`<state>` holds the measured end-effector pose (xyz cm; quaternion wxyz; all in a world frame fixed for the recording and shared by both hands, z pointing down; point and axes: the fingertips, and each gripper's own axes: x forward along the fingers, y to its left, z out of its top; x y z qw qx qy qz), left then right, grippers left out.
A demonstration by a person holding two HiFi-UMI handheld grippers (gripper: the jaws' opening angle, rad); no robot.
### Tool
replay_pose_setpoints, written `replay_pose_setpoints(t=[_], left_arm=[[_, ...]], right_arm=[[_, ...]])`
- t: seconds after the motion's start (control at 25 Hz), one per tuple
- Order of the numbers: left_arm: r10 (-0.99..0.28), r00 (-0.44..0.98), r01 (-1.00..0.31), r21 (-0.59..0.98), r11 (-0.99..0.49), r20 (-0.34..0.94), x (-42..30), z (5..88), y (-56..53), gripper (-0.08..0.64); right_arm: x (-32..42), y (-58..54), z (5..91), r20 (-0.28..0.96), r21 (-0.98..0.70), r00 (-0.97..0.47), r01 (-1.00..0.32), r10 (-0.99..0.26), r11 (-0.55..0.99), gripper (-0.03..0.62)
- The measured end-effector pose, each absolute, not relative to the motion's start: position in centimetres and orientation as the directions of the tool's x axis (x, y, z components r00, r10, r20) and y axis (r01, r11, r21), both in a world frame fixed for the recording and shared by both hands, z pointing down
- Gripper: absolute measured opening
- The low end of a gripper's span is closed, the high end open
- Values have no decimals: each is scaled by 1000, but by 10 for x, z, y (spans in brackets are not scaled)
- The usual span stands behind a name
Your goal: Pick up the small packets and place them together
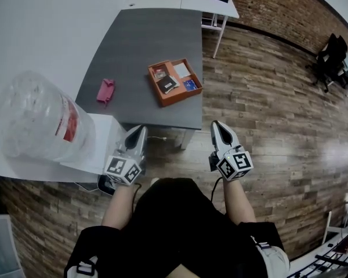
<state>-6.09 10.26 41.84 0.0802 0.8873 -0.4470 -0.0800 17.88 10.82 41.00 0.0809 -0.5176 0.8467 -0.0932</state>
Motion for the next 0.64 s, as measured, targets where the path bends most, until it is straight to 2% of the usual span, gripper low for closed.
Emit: replay_pose_setpoints(t=[0.64], left_arm=[[-770, 633, -744, 214, -633, -79, -69, 413, 80, -2]], right_arm=[[149, 93, 398, -31, -191, -460, -869, -888, 457, 2]])
